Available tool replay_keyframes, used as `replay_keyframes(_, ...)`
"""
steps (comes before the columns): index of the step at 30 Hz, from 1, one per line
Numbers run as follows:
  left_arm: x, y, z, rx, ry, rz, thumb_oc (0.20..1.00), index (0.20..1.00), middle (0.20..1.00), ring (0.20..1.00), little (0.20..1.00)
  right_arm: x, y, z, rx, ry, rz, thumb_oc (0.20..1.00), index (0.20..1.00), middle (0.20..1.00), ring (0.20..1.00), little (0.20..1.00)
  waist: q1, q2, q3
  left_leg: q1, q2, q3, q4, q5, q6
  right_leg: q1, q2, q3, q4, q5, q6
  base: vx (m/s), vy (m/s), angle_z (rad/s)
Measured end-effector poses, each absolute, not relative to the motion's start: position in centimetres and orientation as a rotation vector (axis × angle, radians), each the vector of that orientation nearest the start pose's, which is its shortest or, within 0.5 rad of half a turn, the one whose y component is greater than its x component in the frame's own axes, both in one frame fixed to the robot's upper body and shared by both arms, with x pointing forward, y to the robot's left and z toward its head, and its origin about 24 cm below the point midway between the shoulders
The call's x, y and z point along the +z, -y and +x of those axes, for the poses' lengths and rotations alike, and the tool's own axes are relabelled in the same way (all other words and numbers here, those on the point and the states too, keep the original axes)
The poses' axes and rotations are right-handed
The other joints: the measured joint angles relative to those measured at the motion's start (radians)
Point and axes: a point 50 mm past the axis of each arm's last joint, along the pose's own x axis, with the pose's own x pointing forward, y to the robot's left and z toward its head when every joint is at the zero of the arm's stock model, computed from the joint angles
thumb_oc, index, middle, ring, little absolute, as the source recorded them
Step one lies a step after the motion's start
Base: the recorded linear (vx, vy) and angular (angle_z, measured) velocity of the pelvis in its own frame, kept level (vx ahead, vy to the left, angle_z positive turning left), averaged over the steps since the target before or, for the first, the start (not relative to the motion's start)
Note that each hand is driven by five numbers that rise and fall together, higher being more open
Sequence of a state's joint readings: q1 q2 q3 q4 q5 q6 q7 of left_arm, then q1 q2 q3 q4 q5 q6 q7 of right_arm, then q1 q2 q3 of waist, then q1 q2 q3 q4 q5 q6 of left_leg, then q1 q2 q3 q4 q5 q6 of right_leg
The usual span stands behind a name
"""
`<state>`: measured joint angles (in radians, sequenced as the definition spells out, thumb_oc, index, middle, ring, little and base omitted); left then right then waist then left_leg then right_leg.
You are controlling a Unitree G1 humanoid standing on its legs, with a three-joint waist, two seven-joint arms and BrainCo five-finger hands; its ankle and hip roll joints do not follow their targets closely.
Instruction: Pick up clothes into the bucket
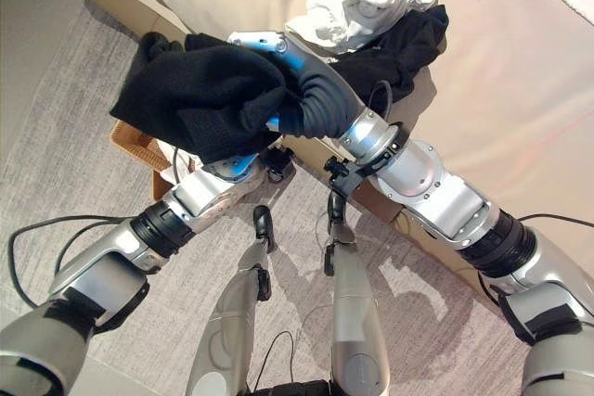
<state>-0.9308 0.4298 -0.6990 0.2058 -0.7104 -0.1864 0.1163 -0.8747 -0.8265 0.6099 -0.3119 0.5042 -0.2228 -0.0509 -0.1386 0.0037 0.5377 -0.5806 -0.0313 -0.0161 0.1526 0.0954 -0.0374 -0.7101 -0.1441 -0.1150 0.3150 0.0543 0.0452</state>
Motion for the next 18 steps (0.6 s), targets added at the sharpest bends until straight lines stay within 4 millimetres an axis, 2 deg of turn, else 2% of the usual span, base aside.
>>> replay_keyframes(1, 21.9, -4.4, 33.2, -0.639, 0.477, -0.033, 0.200, 0.200, 0.200, 0.200, 0.200, 28.0, 8.2, 25.9, 0.776, 0.911, -0.385, 1.000, 1.000, 1.000, 1.000, 1.000, -0.007, -0.001, 0.000, 0.004, 0.001, 0.000, 0.000, 0.000, 0.000, 0.004, 0.000, 0.000, 0.000, 0.000, 0.000, 0.00, 0.000, 0.00)
replay_keyframes(3, 20.9, -5.7, 33.0, -0.598, 0.460, -0.085, 0.200, 0.200, 0.200, 0.200, 0.200, 27.3, 8.8, 26.0, 0.747, 0.893, -0.343, 1.000, 1.000, 1.000, 1.000, 1.000, 0.003, -0.002, -0.001, 0.015, 0.001, -0.003, 0.000, -0.001, -0.001, 0.017, 0.001, -0.002, -0.001, 0.000, 0.000, 0.00, 0.000, 0.00)
replay_keyframes(5, 20.7, -7.6, 32.5, -0.533, 0.482, -0.155, 0.200, 0.200, 0.200, 0.200, 0.200, 26.8, 10.1, 26.0, 0.675, 0.888, -0.284, 1.000, 1.000, 1.000, 1.000, 1.000, 0.014, -0.005, 0.000, 0.016, 0.007, -0.006, 0.000, -0.002, -0.002, 0.018, 0.001, -0.005, -0.002, -0.001, 0.000, 0.00, -0.003, 0.02)
replay_keyframes(7, 20.0, -10.0, 32.6, -0.421, 0.485, -0.207, 0.200, 0.200, 0.200, 0.200, 0.200, 25.7, 11.5, 26.2, 0.601, 0.846, -0.240, 1.000, 1.000, 1.000, 1.000, 1.000, 0.021, -0.005, 0.000, 0.016, 0.007, -0.015, 0.003, -0.003, -0.002, 0.026, 0.000, -0.013, -0.005, -0.001, 0.000, 0.00, 0.011, 0.09)
replay_keyframes(8, 19.8, -10.5, 32.7, -0.395, 0.482, -0.216, 0.200, 0.200, 0.200, 0.200, 0.200, 25.5, 11.6, 26.3, 0.595, 0.840, -0.235, 1.000, 1.000, 1.000, 1.000, 1.000, 0.019, -0.005, 0.000, 0.015, 0.007, -0.016, 0.004, -0.003, -0.001, 0.026, 0.000, -0.014, -0.006, -0.002, 0.001, 0.00, 0.015, 0.07)
replay_keyframes(11, 19.5, -14.0, 31.8, -0.258, 0.526, -0.279, 0.200, 0.200, 0.200, 0.200, 0.200, 24.4, 13.4, 26.3, 0.482, 0.823, -0.162, 1.000, 1.000, 1.000, 1.000, 1.000, 0.031, -0.010, 0.001, 0.011, 0.007, -0.019, 0.007, -0.007, 0.003, 0.026, -0.002, -0.017, -0.008, -0.006, 0.007, 0.00, 0.000, 0.00)
replay_keyframes(12, 19.2, -15.8, 31.5, -0.171, 0.541, -0.303, 0.200, 0.200, 0.200, 0.200, 0.200, 23.4, 14.5, 26.3, 0.427, 0.783, -0.153, 1.000, 1.000, 1.000, 1.000, 1.000, 0.040, -0.011, 0.001, 0.011, 0.006, -0.019, 0.007, -0.008, 0.003, 0.026, -0.003, -0.018, -0.007, -0.006, 0.007, 0.00, 0.000, 0.00)
replay_keyframes(13, 18.8, -16.6, 31.3, -0.137, 0.536, -0.307, 0.200, 0.200, 0.200, 0.200, 0.200, 22.6, 15.0, 26.3, 0.403, 0.754, -0.147, 1.000, 1.000, 1.000, 1.000, 1.000, 0.045, -0.011, 0.001, 0.011, 0.006, -0.020, 0.008, -0.008, 0.003, 0.027, -0.004, -0.018, -0.007, -0.006, 0.007, 0.00, 0.000, 0.00)
replay_keyframes(15, 18.6, -19.6, 30.5, -0.006, 0.573, -0.316, 0.200, 0.200, 0.200, 0.200, 0.200, 21.1, 16.6, 26.4, 0.316, 0.701, -0.124, 1.000, 1.000, 1.000, 1.000, 1.000, 0.047, -0.014, 0.001, 0.007, 0.005, -0.024, 0.010, -0.010, 0.005, 0.026, -0.008, -0.023, -0.008, -0.008, 0.006, 0.00, 0.011, 0.04)
replay_keyframes(18, 18.5, -22.1, 29.6, 0.111, 0.608, -0.318, 0.200, 0.200, 0.200, 0.200, 0.200, 19.6, 18.5, 26.5, 0.218, 0.640, -0.114, 1.000, 1.000, 1.000, 1.000, 1.000, 0.050, -0.015, 0.001, 0.005, 0.003, -0.028, 0.010, -0.011, 0.005, 0.027, -0.012, -0.028, -0.007, -0.011, 0.008, 0.01, 0.015, 0.06)
